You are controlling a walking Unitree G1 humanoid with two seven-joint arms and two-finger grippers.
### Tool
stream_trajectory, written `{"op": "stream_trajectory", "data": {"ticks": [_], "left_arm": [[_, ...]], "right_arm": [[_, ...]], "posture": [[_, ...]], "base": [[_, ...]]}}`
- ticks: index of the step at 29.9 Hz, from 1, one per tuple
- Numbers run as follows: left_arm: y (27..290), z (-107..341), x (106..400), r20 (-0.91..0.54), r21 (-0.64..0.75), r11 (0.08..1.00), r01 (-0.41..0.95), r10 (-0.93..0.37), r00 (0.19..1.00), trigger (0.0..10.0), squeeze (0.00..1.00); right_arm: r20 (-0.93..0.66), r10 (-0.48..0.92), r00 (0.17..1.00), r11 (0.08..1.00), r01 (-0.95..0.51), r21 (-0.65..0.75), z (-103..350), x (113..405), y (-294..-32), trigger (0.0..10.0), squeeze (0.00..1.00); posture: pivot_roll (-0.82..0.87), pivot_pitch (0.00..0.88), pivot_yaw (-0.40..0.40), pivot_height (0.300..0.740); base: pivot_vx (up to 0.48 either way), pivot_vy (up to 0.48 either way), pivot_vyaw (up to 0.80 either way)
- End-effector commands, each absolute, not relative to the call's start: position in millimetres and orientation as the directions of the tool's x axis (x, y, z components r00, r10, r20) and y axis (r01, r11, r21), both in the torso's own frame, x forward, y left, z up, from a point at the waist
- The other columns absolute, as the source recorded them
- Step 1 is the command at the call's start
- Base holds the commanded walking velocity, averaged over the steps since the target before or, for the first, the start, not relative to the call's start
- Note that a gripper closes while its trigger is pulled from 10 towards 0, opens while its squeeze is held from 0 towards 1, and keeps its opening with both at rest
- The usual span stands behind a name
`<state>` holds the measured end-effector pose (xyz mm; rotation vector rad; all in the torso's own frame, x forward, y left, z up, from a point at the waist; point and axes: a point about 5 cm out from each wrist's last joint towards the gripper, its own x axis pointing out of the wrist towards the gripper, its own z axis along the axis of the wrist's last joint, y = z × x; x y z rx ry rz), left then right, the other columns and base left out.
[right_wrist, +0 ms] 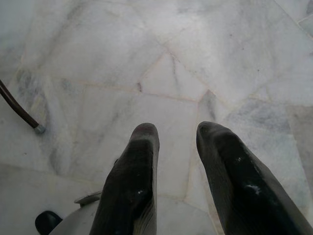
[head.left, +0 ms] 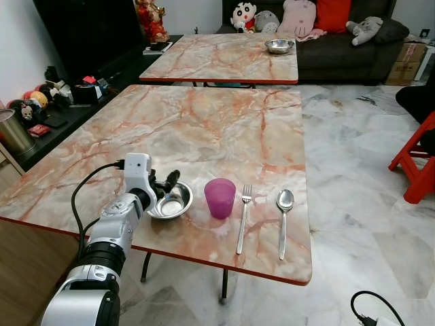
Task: Setting the table
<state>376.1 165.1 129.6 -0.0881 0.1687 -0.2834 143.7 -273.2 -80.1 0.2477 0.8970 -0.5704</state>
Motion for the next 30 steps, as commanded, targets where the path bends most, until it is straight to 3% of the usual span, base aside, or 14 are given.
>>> {"op": "stream_trajectory", "data": {"ticks": [1, 30], "left_arm": [[165, 132, 379, -0.180, -0.085, 0.961, 0.264, -0.275, 0.944, 10.0, 0.00], [174, 123, 386, -0.340, -0.055, 0.990, 0.127, -0.138, 0.930, 10.0, 0.00]], "right_arm": [[-0.796, -0.361, 0.486, 0.825, 0.564, -0.030, -81, 143, -272, 10.0, 0.00], [-0.797, -0.358, 0.487, 0.829, 0.558, -0.031, -80, 144, -273, 10.0, 0.00]], "posture": [[0.02, 0.035, 0.063, 0.740], [0.02, 0.043, 0.059, 0.740]], "base": [[0.000, 0.000, 0.00], [0.000, 0.000, 0.00]]}}
